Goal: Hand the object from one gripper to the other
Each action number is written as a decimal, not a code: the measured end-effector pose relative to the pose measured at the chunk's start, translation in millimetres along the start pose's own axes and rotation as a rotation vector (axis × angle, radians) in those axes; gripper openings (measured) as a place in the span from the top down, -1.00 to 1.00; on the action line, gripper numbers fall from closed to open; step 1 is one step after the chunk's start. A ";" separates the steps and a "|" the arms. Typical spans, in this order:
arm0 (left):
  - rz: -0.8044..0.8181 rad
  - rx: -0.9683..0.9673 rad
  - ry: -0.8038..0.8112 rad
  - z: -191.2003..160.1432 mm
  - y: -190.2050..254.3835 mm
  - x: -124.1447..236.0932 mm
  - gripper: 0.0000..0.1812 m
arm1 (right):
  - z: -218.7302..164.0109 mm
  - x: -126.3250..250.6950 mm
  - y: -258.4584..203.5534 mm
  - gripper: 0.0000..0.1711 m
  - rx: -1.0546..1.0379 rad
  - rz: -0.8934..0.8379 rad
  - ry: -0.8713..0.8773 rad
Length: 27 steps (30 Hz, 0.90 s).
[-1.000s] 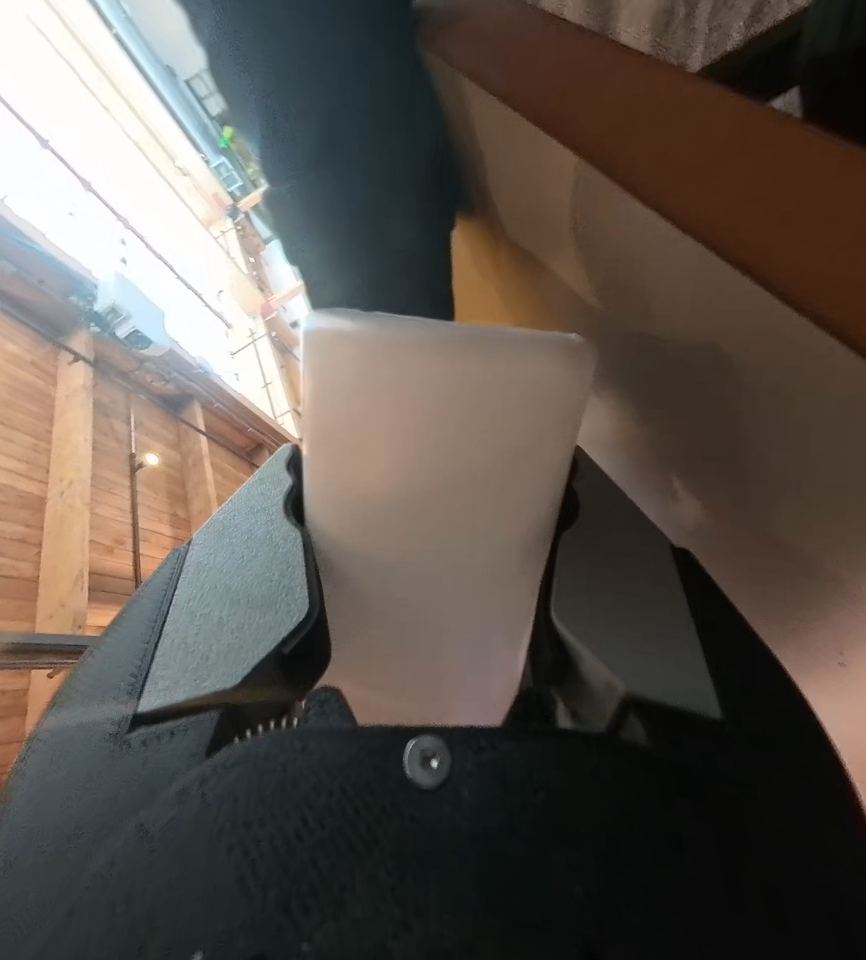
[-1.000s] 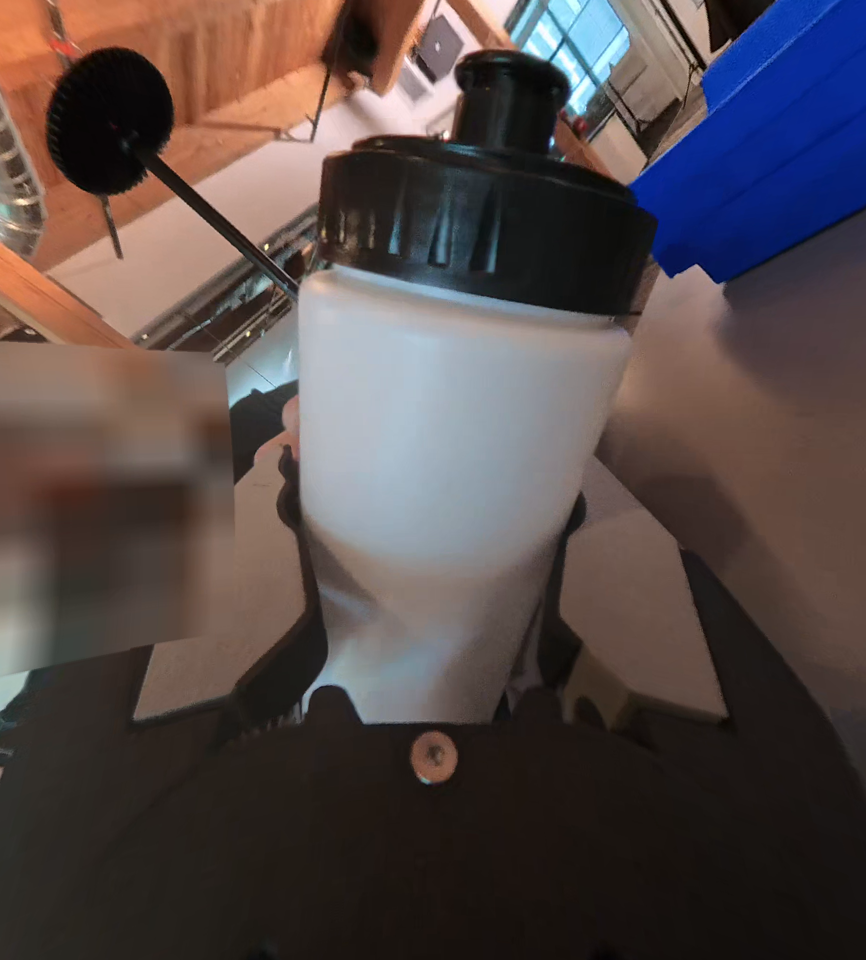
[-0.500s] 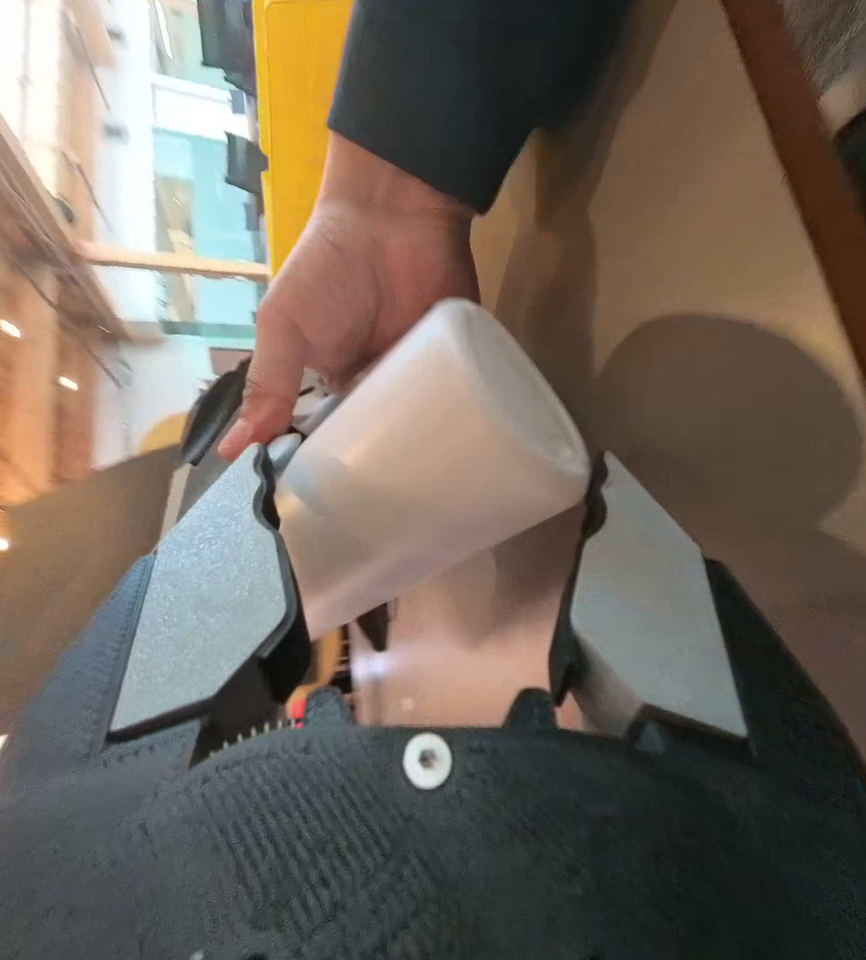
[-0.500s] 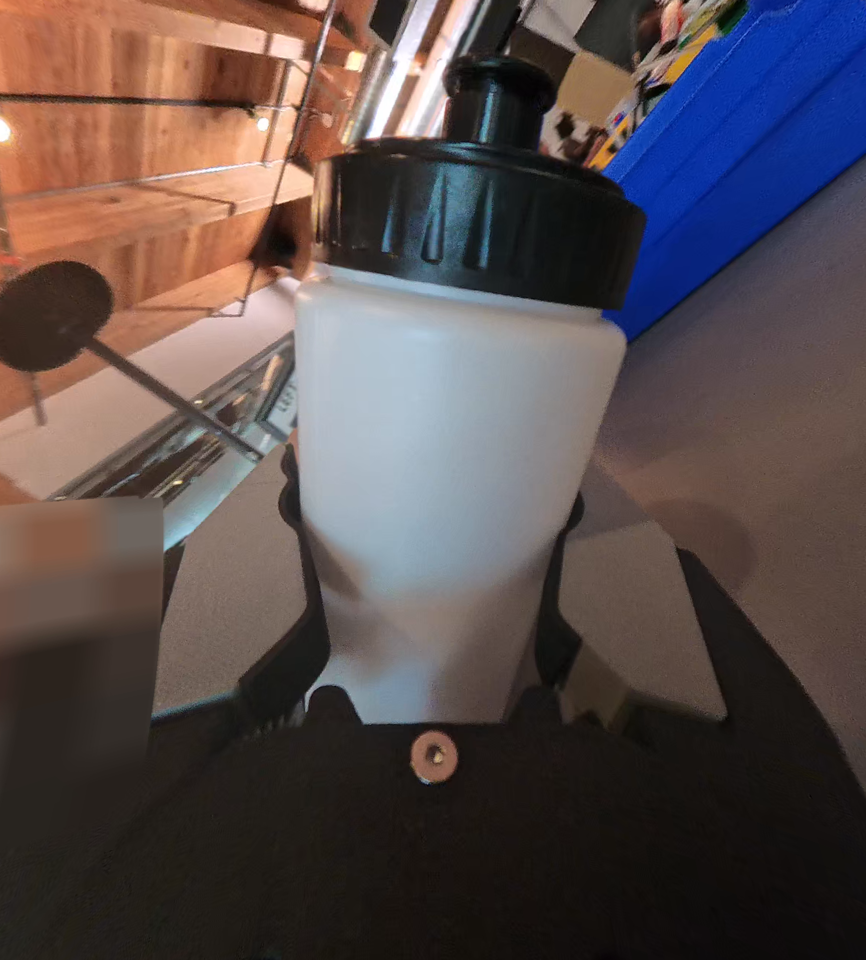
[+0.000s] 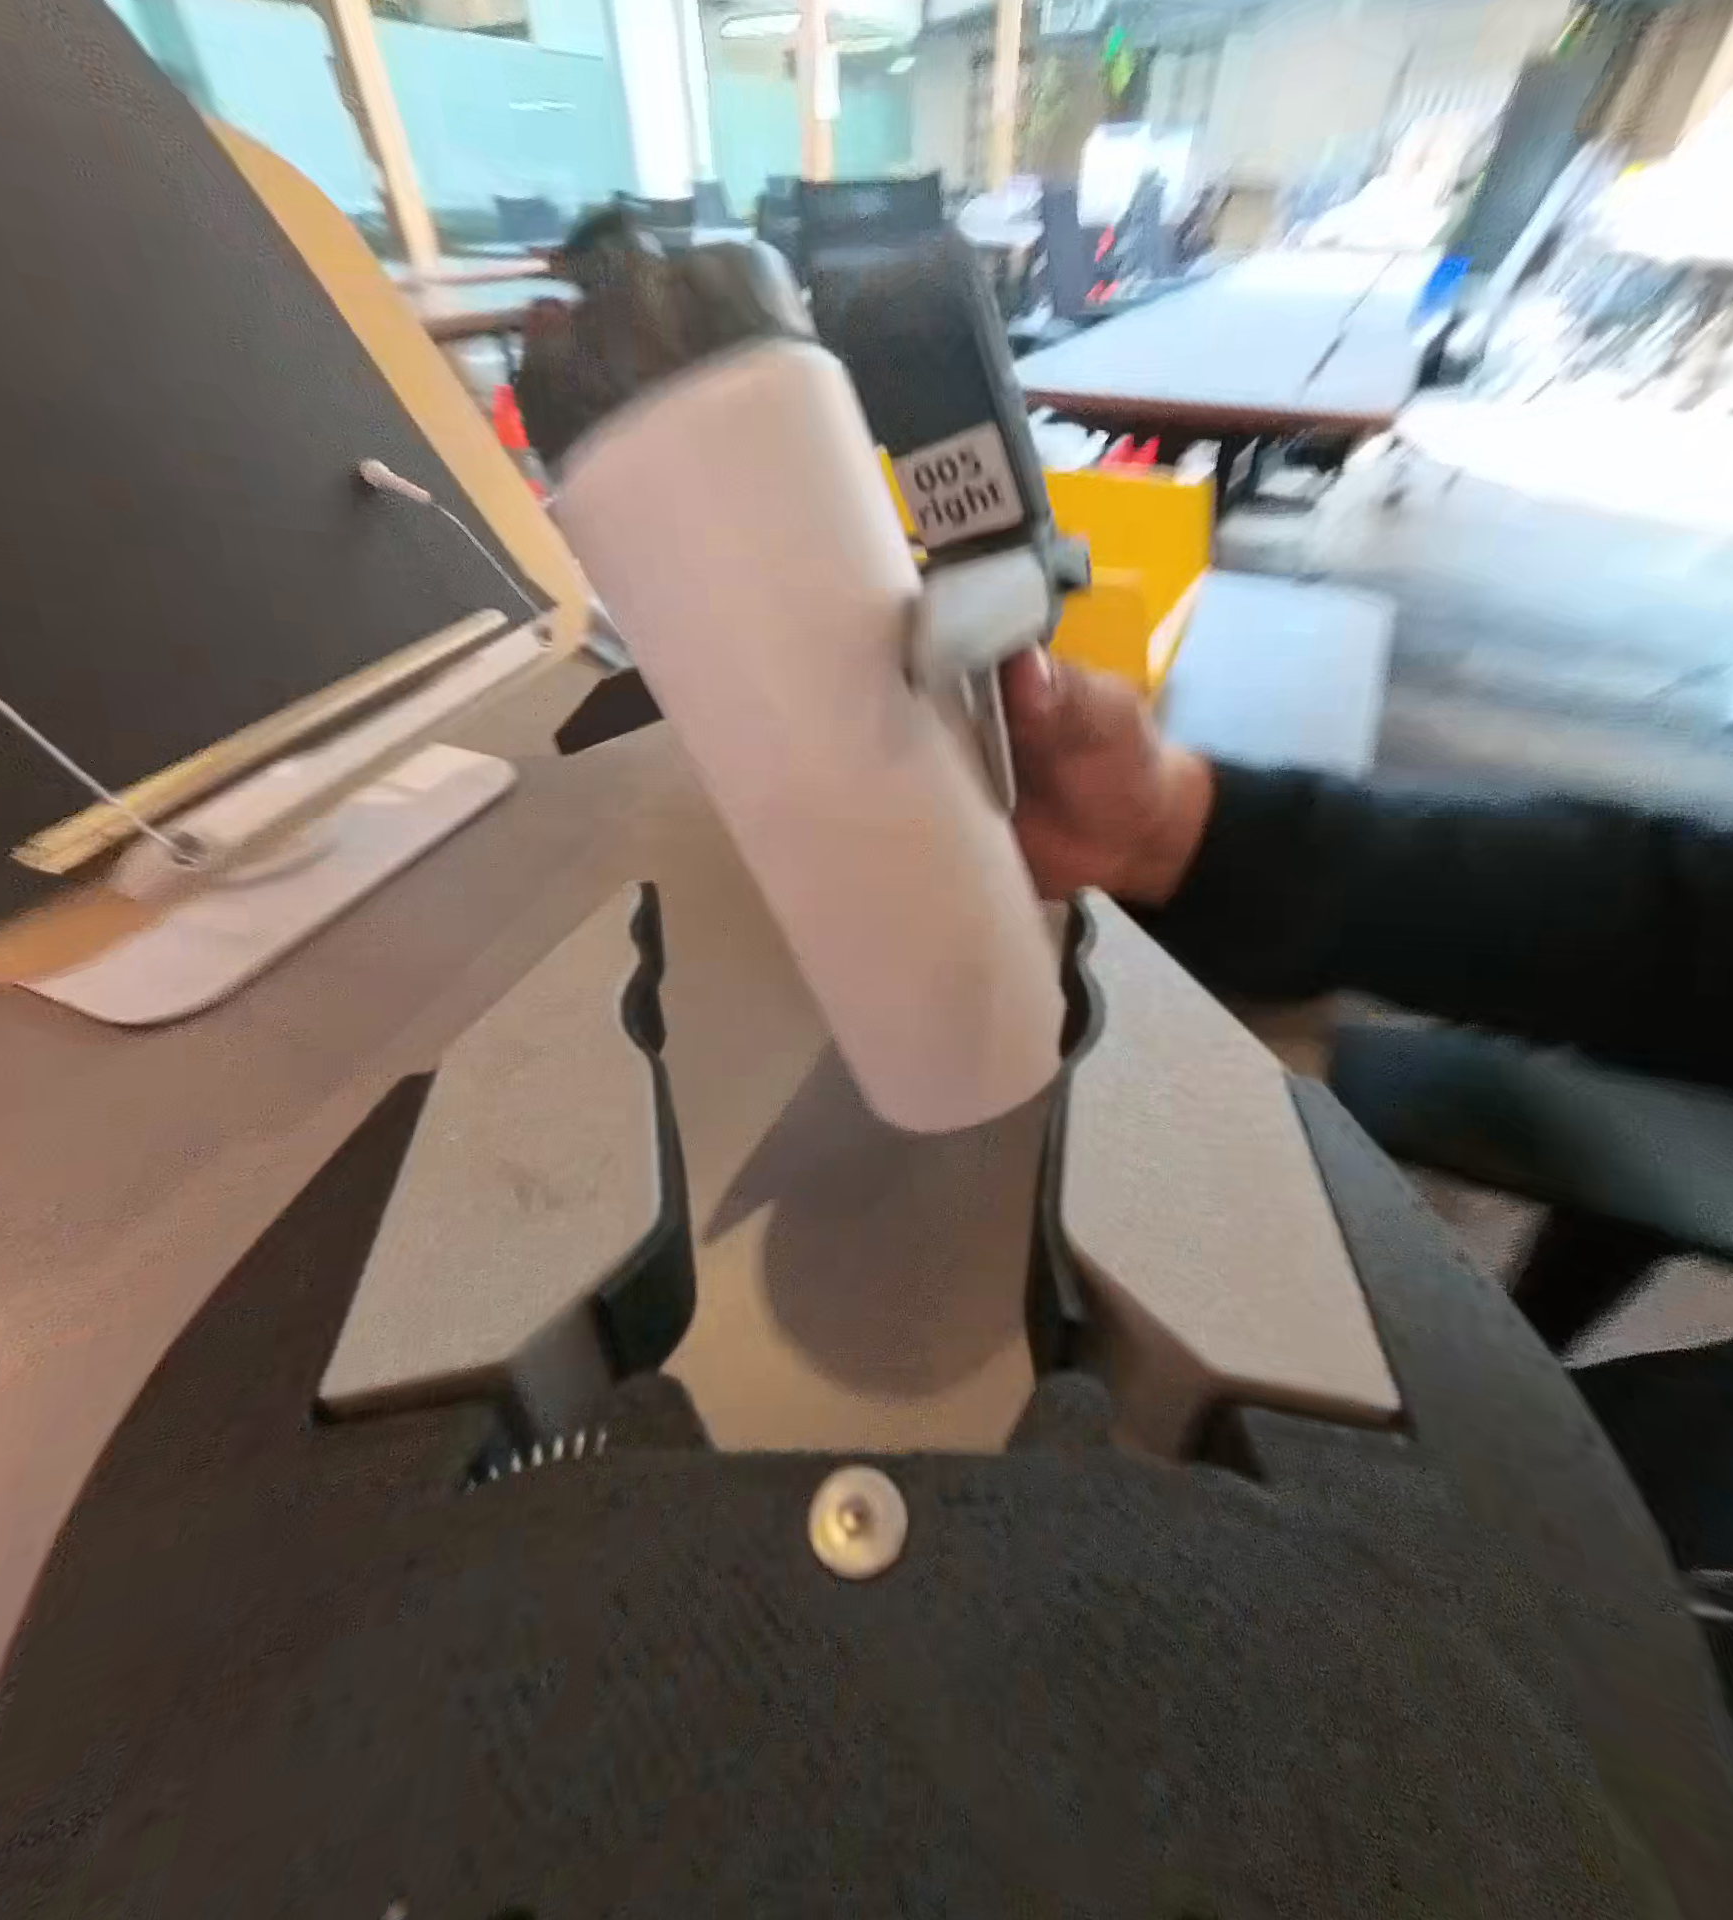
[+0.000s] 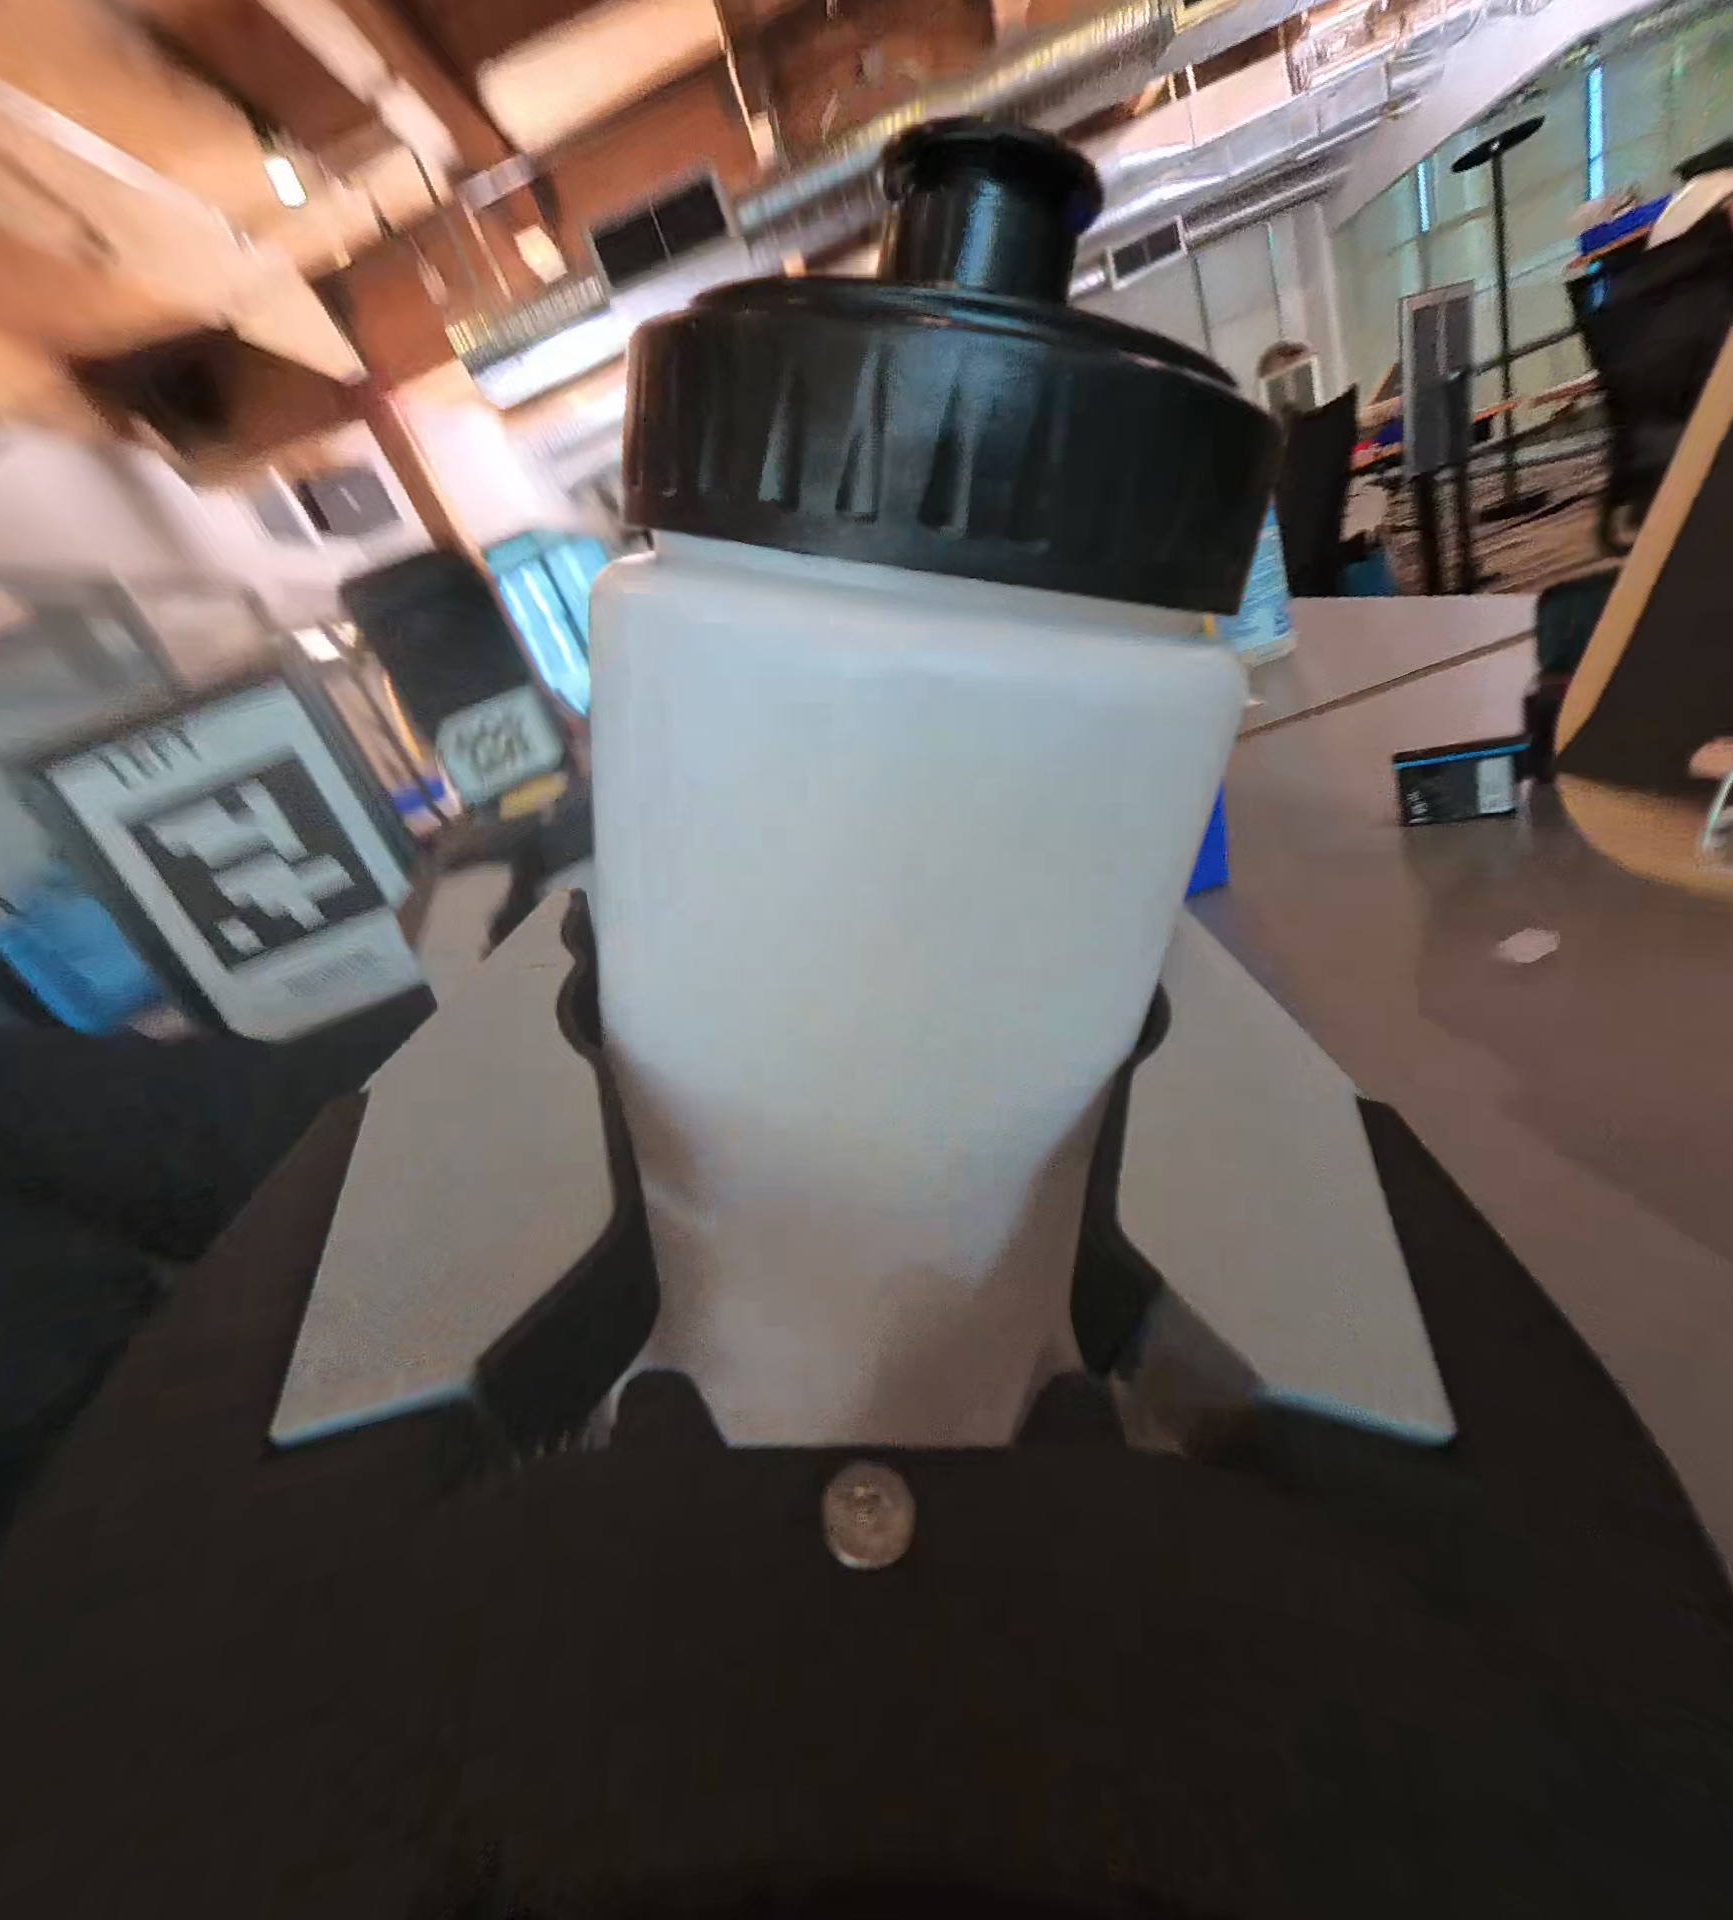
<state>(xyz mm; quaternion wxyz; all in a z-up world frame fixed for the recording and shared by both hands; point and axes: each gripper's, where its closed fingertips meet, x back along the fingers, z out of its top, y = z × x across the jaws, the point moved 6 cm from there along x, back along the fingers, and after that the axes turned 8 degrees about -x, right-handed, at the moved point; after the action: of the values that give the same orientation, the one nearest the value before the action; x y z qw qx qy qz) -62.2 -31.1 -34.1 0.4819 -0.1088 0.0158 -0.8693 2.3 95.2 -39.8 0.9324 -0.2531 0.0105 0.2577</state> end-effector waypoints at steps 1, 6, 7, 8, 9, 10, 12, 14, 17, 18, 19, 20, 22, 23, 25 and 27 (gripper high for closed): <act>-0.039 0.084 0.013 3.9 -6.2 2.6 0.13 | -2.7 -3.3 -5.0 -0.17 0.065 -0.015 -0.031; -0.033 0.183 0.011 13.7 -30.7 -3.5 -0.08 | -22.5 -18.8 -13.2 -0.17 0.147 -0.023 -0.188; -0.050 0.194 0.020 15.9 -30.6 -7.3 -0.09 | -26.2 -20.8 -11.8 -0.17 0.141 -0.029 -0.211; -0.075 0.210 0.020 17.2 -29.4 -12.4 -0.09 | -29.6 -22.6 -11.6 -0.17 0.134 -0.024 -0.232; -0.098 0.219 0.011 17.4 -27.7 -18.6 -0.10 | -32.7 -24.4 -13.0 -0.17 0.124 -0.006 -0.251; -0.112 0.214 -0.007 15.9 -26.2 -25.5 -0.11 | -35.6 -26.2 -15.5 -0.17 0.111 0.020 -0.269; -0.111 0.174 -0.057 9.3 -25.2 -40.1 -0.15 | -40.0 -29.7 -21.7 -0.17 0.109 0.063 -0.291; -0.189 0.166 -0.080 6.2 -16.5 -51.7 -0.15 | -47.0 -32.8 -24.4 -0.17 0.113 0.075 -0.340; -0.259 0.144 -0.063 12.0 -8.6 -58.4 -0.10 | -48.7 -32.1 -28.4 -0.17 0.078 0.123 -0.351; -0.263 0.109 -0.070 13.3 -7.8 -58.9 -0.10 | -48.9 -31.8 -28.3 -0.16 0.083 0.124 -0.354; -0.264 0.081 -0.073 15.1 -7.0 -58.7 -0.09 | -49.6 -31.9 -28.7 -0.15 0.088 0.122 -0.359; -0.255 0.055 -0.077 16.9 -6.9 -58.4 -0.09 | -50.1 -32.3 -28.5 -0.14 0.089 0.116 -0.367; -0.225 -0.014 -0.090 22.2 -8.0 -56.0 -0.09 | -52.9 -32.0 -25.9 -0.10 0.108 0.086 -0.400; -0.201 -0.058 -0.095 26.5 -9.5 -53.7 -0.09 | -54.8 -31.7 -23.9 -0.12 0.118 0.066 -0.416; -0.165 -0.159 -0.107 37.8 -11.0 -47.6 -0.09 | -55.8 -30.7 -22.1 -0.12 0.112 0.052 -0.428; -0.111 -0.318 -0.147 48.7 -9.4 -41.1 -0.09 | -53.3 -28.4 -19.9 -0.17 0.088 0.049 -0.422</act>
<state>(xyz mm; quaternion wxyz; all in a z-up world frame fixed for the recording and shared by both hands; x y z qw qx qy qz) -39.1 12.2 7.5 0.4096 -0.2476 0.1116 -0.8709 -6.7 41.6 -72.7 0.9176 -0.1522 -0.1675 0.3268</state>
